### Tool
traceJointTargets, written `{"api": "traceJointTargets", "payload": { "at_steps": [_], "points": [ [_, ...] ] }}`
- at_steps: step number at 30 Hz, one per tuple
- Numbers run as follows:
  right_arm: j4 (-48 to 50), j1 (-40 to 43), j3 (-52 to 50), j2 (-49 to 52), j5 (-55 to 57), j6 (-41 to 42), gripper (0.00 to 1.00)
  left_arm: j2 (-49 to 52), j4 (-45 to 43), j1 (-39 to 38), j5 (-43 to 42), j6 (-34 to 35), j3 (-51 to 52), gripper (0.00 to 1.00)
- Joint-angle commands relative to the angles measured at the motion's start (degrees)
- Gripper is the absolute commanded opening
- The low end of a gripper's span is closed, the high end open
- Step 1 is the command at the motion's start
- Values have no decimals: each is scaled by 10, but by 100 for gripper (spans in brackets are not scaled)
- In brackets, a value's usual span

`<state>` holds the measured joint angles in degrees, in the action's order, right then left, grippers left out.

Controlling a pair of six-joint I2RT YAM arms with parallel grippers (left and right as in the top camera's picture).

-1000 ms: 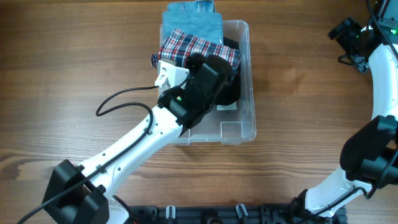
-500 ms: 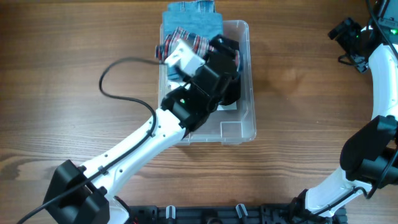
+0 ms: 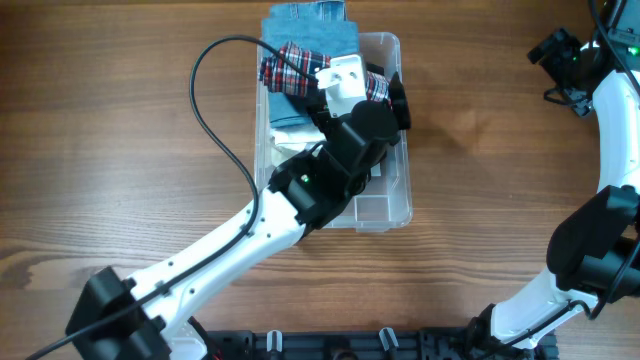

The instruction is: Pack container

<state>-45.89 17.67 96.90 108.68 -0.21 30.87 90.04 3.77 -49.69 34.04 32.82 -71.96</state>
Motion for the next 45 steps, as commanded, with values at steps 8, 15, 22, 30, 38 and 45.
{"api": "traceJointTargets", "payload": {
  "at_steps": [8, 15, 22, 30, 38, 45],
  "points": [
    [0, -2, 1, 4, -3, 8, 100, -86, 23, -3, 16, -132, -10, 99],
    [0, -2, 1, 4, -3, 8, 100, -87, 38, 4, 16, -134, -10, 100],
    [0, -2, 1, 4, -3, 8, 100, -87, 113, 9, -40, -129, -10, 98],
    [0, -2, 1, 4, -3, 8, 100, -87, 315, 78, -323, -91, -10, 33],
    [0, -2, 1, 4, -3, 8, 100, -78, 501, 159, -445, -61, -10, 4],
    [0, -2, 1, 4, -3, 8, 100, -13, 535, 183, -447, -57, -10, 4]
  ]
}}
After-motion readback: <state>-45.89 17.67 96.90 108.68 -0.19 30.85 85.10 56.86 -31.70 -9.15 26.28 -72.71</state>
